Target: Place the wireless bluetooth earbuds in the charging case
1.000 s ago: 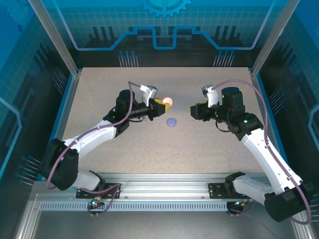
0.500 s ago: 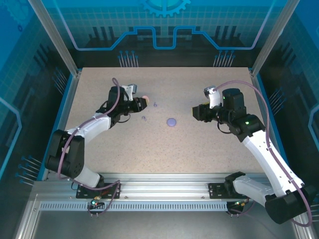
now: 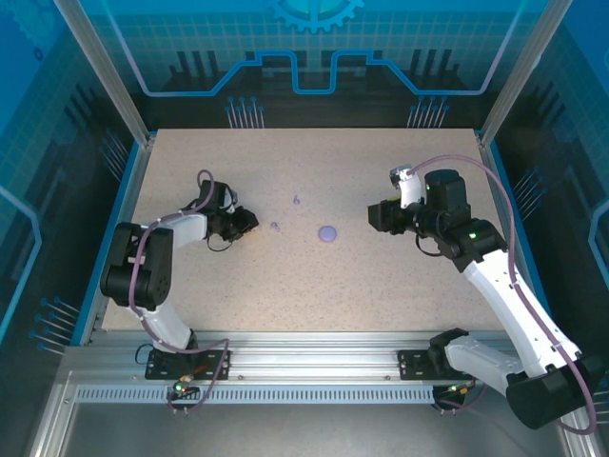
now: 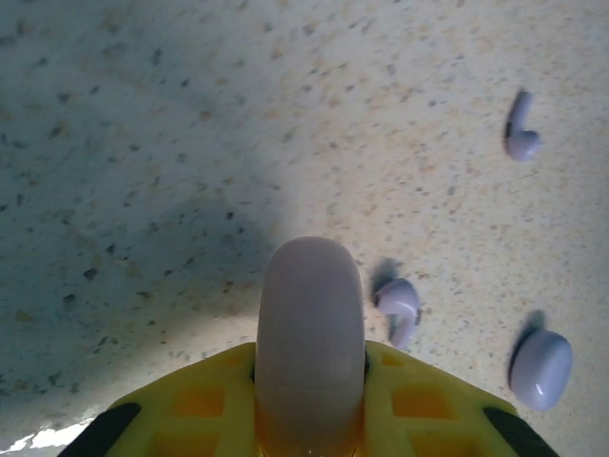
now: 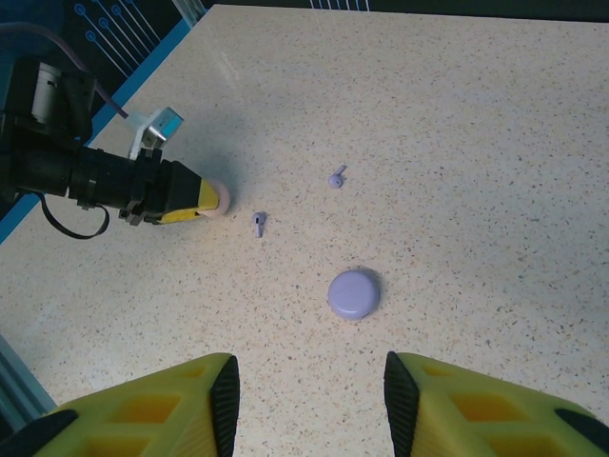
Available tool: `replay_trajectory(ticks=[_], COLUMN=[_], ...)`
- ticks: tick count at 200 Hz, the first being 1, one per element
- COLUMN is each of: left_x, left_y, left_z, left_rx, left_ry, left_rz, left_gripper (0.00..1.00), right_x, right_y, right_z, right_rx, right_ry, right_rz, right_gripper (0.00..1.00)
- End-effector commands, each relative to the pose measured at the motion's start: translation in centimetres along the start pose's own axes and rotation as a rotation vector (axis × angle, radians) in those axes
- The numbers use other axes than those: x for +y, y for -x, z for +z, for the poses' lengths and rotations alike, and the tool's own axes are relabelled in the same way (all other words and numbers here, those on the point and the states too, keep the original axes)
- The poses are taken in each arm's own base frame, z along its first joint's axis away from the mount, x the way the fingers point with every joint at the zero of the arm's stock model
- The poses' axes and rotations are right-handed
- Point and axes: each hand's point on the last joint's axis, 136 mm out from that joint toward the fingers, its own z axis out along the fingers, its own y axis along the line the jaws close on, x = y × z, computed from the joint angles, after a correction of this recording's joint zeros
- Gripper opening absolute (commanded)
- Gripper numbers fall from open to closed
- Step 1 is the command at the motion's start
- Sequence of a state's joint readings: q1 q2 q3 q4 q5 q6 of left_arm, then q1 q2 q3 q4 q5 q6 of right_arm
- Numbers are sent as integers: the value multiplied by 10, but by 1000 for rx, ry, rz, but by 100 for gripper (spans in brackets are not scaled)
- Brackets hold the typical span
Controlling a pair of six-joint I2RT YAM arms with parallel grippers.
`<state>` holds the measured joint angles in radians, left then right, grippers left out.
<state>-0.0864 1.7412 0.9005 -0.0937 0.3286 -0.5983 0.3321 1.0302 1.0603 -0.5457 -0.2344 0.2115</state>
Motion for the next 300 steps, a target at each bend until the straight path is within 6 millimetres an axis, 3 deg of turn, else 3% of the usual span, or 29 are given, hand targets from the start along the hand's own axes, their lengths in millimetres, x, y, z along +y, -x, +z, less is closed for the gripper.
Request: replay_trajectory(ticks=[1, 39, 59, 79, 109, 155, 175, 192, 252, 269, 300], left_x=[21, 33, 43, 47, 48, 36, 11, -17, -114, -130, -137], left_y=[-9, -12, -13, -11, -5, 16, 19, 9, -56, -72, -98], left_z=[6, 11, 9, 3, -12, -59, -79, -84, -39, -24, -1], left_rx=[45, 57, 47, 16, -41, -171, -194, -167, 47, 108, 186], left_ry=[55, 86, 126, 153, 173, 219, 161, 120, -153, -216, -267], left_rz=[-88, -117, -136, -128, -100, -3, 80, 181, 325, 308, 266], left_gripper=[3, 20, 44, 62, 76, 80, 80, 80, 75, 70, 64], right_x=[-1, -2, -3, -5, -6, -10, -13, -14, -19, -23, -32], right_y=[3, 1, 0, -2, -4, -21, -32, -42, -68, -74, -86], right_z=[-8, -7, -6, -5, -2, 22, 40, 58, 116, 133, 169], right_rx=[-12, -8, -4, 0, 6, 104, 167, 211, 348, 385, 480], right_ry=[-16, -22, -24, -28, -31, -2, 24, 53, 114, 128, 151], right_rz=[-17, -17, -15, -15, -9, 20, 47, 80, 174, 181, 198], right_gripper=[47, 47, 47, 47, 47, 49, 50, 50, 48, 45, 38])
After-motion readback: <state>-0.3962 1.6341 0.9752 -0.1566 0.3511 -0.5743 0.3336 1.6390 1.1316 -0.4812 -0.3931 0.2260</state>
